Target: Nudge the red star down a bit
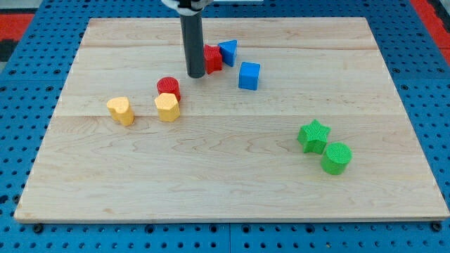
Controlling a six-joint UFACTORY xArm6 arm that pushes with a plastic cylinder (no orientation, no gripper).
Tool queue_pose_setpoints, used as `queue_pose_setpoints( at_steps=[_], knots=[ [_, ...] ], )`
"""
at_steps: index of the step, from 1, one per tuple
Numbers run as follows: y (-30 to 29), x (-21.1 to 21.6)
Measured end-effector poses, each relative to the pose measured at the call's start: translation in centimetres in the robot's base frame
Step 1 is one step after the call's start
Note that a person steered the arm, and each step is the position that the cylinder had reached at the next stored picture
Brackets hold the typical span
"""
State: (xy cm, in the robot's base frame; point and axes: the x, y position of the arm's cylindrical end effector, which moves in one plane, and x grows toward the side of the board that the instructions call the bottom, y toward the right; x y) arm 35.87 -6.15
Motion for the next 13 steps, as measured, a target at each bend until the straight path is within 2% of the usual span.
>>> queue_pose_setpoints(
  at_steps=[1,3,4,5,6,8,13],
  knots=[
    [-5.1,0.9],
    [-12.1,-3.2],
    [-10.8,-8.3],
    [-5.1,-11.4],
    [0.2,-11.4],
    [5.9,-10.1],
    [4.2,-9.4]
  ],
)
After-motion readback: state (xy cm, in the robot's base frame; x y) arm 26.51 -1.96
